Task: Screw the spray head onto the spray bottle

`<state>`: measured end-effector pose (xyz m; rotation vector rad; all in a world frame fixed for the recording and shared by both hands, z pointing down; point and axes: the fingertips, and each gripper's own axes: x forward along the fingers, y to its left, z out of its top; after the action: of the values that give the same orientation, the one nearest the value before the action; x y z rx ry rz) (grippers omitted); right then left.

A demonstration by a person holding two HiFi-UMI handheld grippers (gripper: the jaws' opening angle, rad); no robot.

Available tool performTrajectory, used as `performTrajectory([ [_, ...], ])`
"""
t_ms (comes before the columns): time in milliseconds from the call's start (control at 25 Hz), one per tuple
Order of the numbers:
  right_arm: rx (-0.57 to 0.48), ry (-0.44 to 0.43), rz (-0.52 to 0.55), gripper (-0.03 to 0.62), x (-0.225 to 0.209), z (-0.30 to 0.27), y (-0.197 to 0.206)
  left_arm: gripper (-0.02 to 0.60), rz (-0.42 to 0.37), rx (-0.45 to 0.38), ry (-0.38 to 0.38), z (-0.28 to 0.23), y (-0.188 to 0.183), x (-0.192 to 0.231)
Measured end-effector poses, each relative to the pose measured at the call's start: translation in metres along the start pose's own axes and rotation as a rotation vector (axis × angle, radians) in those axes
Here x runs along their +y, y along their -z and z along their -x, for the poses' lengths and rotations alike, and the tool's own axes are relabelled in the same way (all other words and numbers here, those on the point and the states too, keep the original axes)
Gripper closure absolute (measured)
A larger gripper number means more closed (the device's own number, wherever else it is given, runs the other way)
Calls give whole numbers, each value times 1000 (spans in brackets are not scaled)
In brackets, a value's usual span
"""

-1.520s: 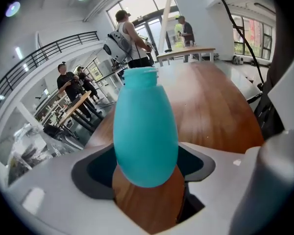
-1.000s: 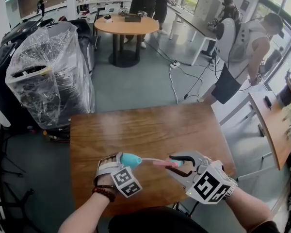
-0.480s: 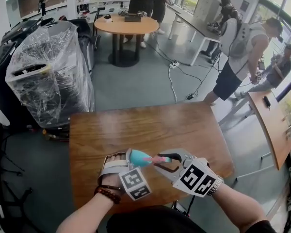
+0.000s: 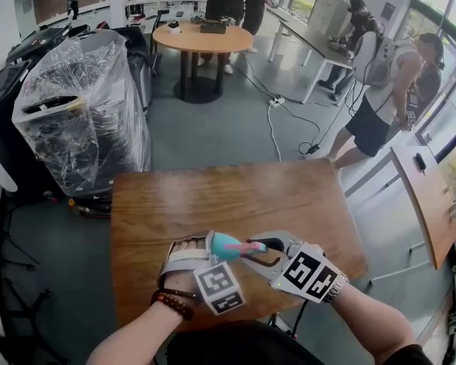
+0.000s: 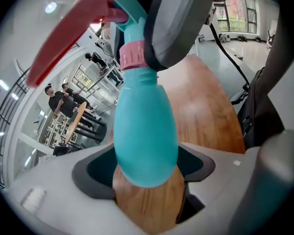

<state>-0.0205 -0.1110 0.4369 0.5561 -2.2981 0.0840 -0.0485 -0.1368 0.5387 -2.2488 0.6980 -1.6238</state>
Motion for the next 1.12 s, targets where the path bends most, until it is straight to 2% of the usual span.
performTrajectory([
  [440, -11, -24, -18, 470, 1, -1, -3, 178, -4, -9, -11, 5, -4, 2],
  [840, 53, -47, 63, 466, 16, -1, 6, 179, 3, -21, 26, 2, -7, -12],
  [960, 65, -85, 73, 413, 22, 2, 8, 179, 4, -30, 28, 2, -9, -13],
  [1120, 52, -97, 78, 408, 22, 7, 5, 179, 6, -50, 26, 4, -10, -12],
])
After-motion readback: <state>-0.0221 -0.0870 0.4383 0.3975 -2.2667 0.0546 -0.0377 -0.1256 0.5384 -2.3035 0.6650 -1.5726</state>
